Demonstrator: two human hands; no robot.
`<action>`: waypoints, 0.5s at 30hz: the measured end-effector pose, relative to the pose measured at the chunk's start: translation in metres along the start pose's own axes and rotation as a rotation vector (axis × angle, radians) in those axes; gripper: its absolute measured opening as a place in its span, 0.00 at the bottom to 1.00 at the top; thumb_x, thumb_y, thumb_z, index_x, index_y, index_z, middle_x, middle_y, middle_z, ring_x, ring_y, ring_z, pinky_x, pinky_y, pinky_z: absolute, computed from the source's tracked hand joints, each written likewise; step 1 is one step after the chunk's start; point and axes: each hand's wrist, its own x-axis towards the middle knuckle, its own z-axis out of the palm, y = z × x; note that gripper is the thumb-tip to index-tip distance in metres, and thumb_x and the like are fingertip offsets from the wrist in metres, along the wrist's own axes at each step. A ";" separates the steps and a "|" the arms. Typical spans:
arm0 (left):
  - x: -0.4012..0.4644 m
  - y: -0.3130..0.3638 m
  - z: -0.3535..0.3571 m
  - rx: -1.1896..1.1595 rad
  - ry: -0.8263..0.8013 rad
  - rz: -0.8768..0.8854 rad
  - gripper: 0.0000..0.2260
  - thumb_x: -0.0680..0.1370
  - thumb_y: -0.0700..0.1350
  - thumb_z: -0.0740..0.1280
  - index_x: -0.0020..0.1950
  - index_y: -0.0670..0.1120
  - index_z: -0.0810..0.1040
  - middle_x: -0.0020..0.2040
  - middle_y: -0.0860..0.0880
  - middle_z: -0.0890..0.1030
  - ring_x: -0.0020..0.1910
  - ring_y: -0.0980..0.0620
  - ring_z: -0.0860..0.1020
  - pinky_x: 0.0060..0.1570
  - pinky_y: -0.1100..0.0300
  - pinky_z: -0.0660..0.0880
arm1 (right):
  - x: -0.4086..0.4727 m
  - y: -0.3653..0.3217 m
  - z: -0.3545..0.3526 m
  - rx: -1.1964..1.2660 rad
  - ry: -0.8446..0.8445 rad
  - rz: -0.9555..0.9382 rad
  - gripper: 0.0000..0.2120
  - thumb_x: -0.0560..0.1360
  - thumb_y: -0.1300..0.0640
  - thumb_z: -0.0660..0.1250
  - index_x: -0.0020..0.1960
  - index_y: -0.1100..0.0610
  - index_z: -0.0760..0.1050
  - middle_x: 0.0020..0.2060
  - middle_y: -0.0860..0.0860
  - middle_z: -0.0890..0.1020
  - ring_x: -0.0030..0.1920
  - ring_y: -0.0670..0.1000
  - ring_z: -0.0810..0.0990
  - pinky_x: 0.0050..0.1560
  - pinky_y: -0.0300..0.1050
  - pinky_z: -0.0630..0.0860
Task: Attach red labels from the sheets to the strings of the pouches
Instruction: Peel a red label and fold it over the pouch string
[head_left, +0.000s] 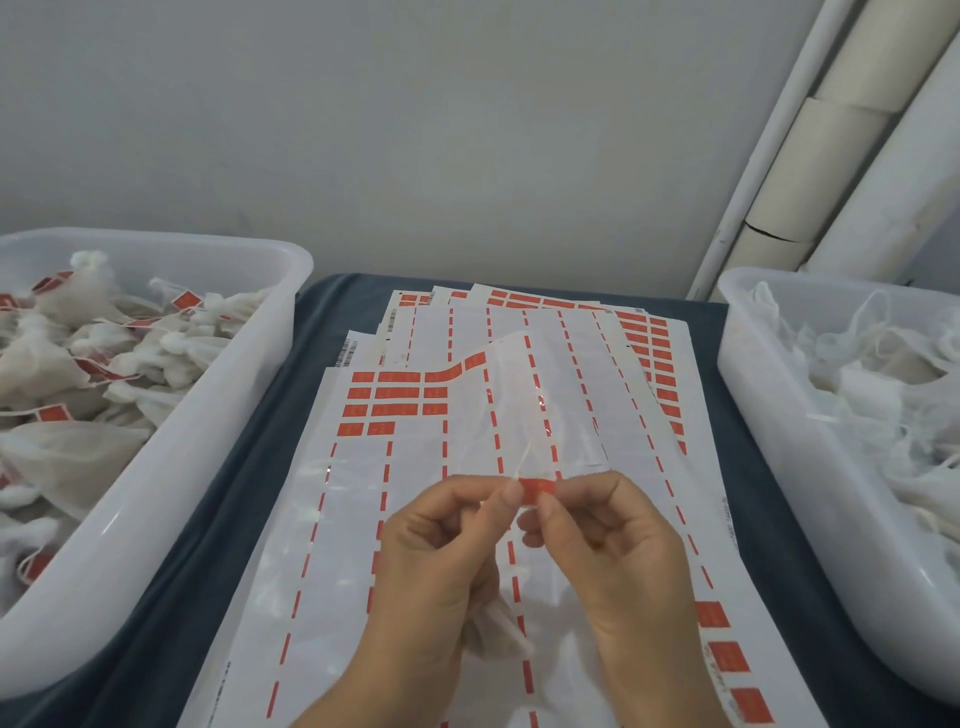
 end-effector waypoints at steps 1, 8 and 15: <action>0.000 -0.001 0.000 -0.004 0.003 0.005 0.14 0.60 0.55 0.71 0.38 0.47 0.83 0.24 0.45 0.66 0.20 0.55 0.59 0.19 0.66 0.59 | 0.001 0.001 0.000 0.022 0.001 0.010 0.18 0.59 0.56 0.71 0.47 0.55 0.71 0.34 0.54 0.84 0.33 0.51 0.84 0.34 0.33 0.77; -0.003 -0.025 0.003 0.654 -0.081 0.199 0.04 0.76 0.57 0.52 0.45 0.69 0.61 0.31 0.58 0.74 0.32 0.65 0.75 0.26 0.72 0.71 | -0.001 0.019 -0.006 -0.309 -0.013 -0.221 0.21 0.71 0.57 0.72 0.59 0.44 0.69 0.39 0.43 0.82 0.45 0.46 0.81 0.47 0.31 0.75; 0.046 0.101 -0.021 -0.001 0.205 0.171 0.06 0.80 0.46 0.60 0.44 0.47 0.73 0.29 0.53 0.76 0.26 0.58 0.74 0.32 0.63 0.72 | 0.019 -0.001 -0.019 -0.272 0.151 -0.180 0.26 0.62 0.32 0.64 0.58 0.34 0.63 0.50 0.28 0.75 0.54 0.42 0.78 0.53 0.35 0.74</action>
